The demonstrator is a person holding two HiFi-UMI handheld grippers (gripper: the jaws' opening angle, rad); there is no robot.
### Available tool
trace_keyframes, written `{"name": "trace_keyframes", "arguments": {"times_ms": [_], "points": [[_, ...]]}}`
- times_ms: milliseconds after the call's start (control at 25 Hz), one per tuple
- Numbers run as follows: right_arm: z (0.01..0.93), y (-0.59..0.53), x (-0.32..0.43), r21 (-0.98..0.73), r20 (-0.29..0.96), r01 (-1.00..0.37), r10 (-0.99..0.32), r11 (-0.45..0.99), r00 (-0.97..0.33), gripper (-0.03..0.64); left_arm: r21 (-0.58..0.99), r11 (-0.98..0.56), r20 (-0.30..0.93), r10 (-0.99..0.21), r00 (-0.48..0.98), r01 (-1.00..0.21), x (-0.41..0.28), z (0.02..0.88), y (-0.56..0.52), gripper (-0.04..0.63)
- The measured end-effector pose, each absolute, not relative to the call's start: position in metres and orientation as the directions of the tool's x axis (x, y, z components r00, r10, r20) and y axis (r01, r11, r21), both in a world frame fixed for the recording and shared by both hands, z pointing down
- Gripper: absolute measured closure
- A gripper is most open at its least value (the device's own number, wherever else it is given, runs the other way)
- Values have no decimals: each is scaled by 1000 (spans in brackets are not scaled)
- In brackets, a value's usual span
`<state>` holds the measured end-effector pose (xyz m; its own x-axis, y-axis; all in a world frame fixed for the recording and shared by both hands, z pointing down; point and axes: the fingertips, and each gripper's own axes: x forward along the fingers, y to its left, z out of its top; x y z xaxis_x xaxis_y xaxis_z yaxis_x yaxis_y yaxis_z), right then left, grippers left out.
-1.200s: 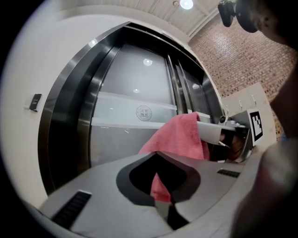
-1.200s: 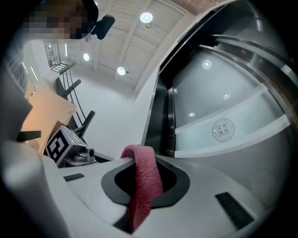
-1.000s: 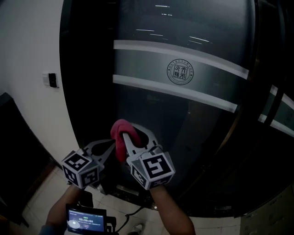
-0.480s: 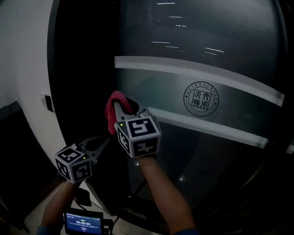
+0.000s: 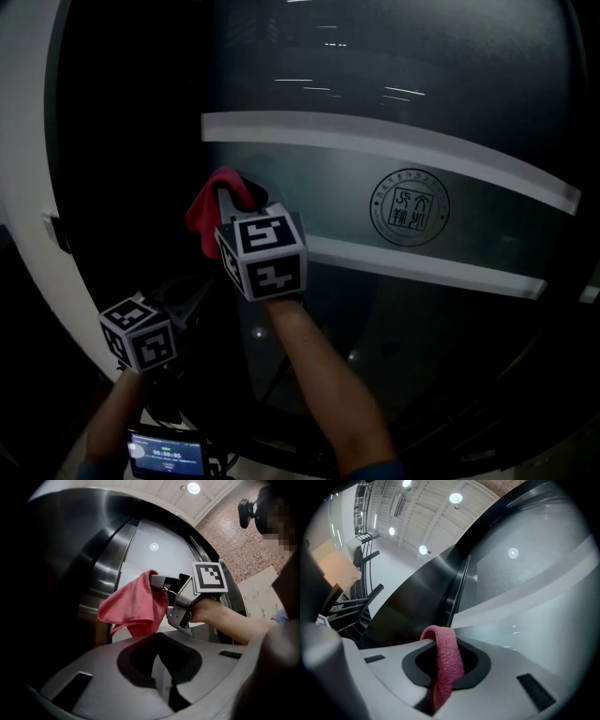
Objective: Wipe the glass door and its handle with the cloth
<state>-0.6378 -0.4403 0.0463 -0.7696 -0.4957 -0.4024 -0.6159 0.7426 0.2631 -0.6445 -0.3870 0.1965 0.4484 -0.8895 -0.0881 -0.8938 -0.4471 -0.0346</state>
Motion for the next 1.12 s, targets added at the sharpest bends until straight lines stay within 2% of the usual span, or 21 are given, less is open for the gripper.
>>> {"name": "trace_keyframes", "arguments": {"times_ms": [160,360,600,840,960,1120], "points": [[40,-443,-589,266,-429,-675,-543,688,-722,588,-59,-516,-84,-850,520,-854,-621,190,-397,581],[37,-451,-463,263,-457,-799,-659,541,-597,588,-79,-629,-116,-765,634,-773,-551,182,-413,583],[49,-454,-277,202,-458,-936,-817,287,-350,588,-69,-741,-114,-659,743,-668,-460,187,-423,583],[53,-438,-130,107,-466,-993,-879,54,-98,588,-66,-789,-97,-605,791,-611,-408,199,-427,583],[54,-431,-103,75,-468,-997,-883,6,-40,588,-58,-792,-90,-603,793,-608,-404,203,-428,583],[60,-425,-129,75,-482,-996,-872,56,-85,588,-58,-770,-92,-629,772,-635,-422,206,-424,583]]}}
